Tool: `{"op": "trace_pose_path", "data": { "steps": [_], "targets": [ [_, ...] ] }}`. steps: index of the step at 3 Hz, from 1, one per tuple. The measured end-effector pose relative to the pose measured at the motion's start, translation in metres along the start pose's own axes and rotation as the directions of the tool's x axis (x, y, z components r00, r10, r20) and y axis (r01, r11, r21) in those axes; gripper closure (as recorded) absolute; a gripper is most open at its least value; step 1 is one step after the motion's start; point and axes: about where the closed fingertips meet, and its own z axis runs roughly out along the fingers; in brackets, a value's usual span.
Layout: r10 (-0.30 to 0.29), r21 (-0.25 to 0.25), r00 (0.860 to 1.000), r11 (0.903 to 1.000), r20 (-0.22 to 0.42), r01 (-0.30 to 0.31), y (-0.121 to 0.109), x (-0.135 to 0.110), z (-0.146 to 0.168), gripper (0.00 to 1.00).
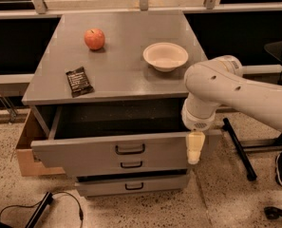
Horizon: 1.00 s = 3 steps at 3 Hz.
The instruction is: Open top drawer
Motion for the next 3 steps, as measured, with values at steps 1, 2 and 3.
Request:
{"op": "trace_pose_path", "data": {
  "steps": [1,2,3],
  "targets": [
    [0.000,0.000,1.000,1.0000,0.000,0.000,0.000,0.000,0.000,0.00],
    [-0.005,-0.033,1.000,0.9995,-0.001,0.005,0.011,-0.002,0.001,0.00],
    [0.007,-0.101,1.000,0.9949,-0.003,-0.007,0.053,-0.012,-0.007,0.18]
  ]
}}
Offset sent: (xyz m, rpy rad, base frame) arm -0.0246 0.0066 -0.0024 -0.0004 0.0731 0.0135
